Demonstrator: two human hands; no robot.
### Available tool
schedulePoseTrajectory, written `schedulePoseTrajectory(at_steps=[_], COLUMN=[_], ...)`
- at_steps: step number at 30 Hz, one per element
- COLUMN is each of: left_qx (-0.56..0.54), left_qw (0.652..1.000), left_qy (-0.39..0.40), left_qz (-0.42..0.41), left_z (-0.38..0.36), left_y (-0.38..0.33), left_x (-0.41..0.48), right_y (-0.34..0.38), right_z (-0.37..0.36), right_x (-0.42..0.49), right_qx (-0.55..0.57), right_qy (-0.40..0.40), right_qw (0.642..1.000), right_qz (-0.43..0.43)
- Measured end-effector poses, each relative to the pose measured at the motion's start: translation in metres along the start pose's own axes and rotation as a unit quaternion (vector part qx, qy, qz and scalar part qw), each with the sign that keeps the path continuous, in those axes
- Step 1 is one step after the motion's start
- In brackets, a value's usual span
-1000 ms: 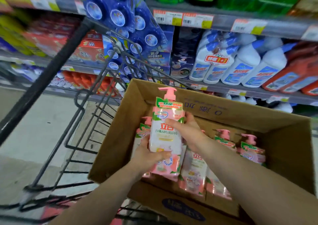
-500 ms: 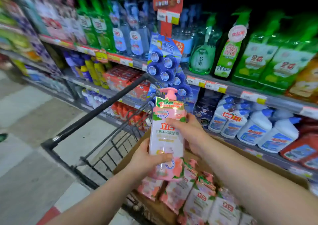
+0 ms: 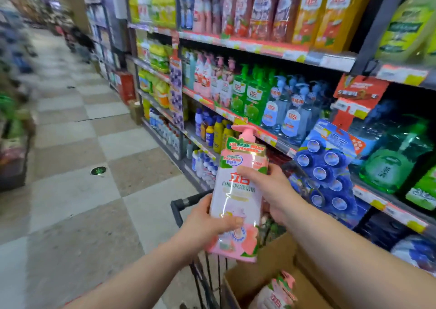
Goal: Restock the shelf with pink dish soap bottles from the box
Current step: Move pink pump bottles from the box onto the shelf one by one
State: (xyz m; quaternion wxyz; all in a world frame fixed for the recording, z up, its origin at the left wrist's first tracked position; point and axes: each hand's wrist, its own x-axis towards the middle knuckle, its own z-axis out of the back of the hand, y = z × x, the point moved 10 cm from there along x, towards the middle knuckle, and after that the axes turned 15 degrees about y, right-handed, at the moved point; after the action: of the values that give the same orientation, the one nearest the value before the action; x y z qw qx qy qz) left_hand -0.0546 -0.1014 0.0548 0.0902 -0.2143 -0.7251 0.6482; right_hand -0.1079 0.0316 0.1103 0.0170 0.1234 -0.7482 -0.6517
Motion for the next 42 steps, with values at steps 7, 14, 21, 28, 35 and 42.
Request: schedulePoseTrajectory(at_steps=[7, 14, 21, 28, 35, 42], left_qx=[0.023, 0.049, 0.039, 0.032, 0.046, 0.051], left_qw=[0.998, 0.994, 0.994, 0.994, 0.992, 0.990], left_qy=[-0.035, -0.079, -0.061, -0.067, -0.050, -0.031], left_qz=[-0.047, -0.056, -0.078, -0.086, -0.102, -0.127], left_z=[0.156, 0.303, 0.371, 0.439, 0.510, 0.561], left_y=[-0.056, -0.095, -0.120, -0.143, -0.192, -0.240], left_x=[-0.021, -0.036, -0.008, 0.048, 0.156, 0.264], right_y=[0.023, 0.027, 0.047, 0.062, 0.105, 0.152], right_z=[-0.146, -0.269, -0.315, -0.342, -0.340, -0.327], right_x=[0.089, 0.176, 0.239, 0.330, 0.454, 0.564], right_qx=[-0.011, 0.000, -0.048, -0.064, -0.038, -0.059], right_qy=[0.044, 0.069, 0.054, 0.080, 0.078, 0.070], right_qw=[0.999, 0.997, 0.997, 0.994, 0.993, 0.991], right_qz=[0.024, 0.023, 0.030, 0.029, 0.078, 0.100])
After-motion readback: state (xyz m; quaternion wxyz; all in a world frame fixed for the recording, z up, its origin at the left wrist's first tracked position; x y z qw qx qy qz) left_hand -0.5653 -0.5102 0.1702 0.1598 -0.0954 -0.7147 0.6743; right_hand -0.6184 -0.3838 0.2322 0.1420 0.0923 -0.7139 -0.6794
